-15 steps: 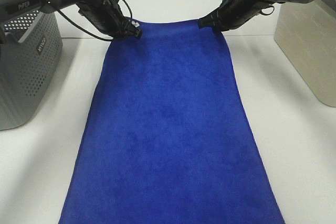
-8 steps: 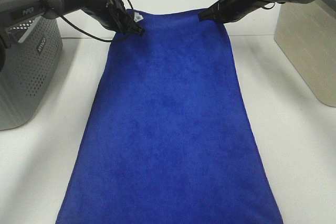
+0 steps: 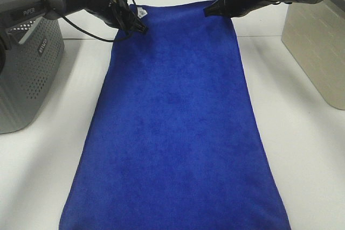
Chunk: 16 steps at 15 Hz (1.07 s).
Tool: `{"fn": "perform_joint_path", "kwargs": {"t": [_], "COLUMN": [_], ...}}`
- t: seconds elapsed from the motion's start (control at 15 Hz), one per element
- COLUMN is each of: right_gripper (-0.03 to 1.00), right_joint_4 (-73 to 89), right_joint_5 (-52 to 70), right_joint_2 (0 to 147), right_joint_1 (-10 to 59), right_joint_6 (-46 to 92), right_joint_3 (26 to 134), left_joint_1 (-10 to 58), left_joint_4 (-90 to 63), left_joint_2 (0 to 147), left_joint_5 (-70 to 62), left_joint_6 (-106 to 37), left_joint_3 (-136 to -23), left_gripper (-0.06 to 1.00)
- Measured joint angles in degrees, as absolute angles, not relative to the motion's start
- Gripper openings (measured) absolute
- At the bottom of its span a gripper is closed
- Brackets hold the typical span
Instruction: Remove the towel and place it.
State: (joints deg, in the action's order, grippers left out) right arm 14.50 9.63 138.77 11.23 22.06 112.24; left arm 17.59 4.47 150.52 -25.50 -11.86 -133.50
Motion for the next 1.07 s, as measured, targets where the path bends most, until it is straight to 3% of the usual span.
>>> {"fn": "perform_joint_path", "kwargs": {"t": [1.07], "right_gripper": [0.02], "right_joint_4": [14.38], "right_joint_5": [4.87], "right_joint_2": [145.19], "right_joint_1": [11.23], "right_joint_6": [22.46], "right_joint_3": [112.59], "left_joint_1": [17.59], "left_joint_4": [6.07], "left_joint_2": [156.25], "left_joint_5": [-19.54], "left_joint_6": [-11.86], "left_joint_3": [-133.5], "left_gripper": [0.0]}}
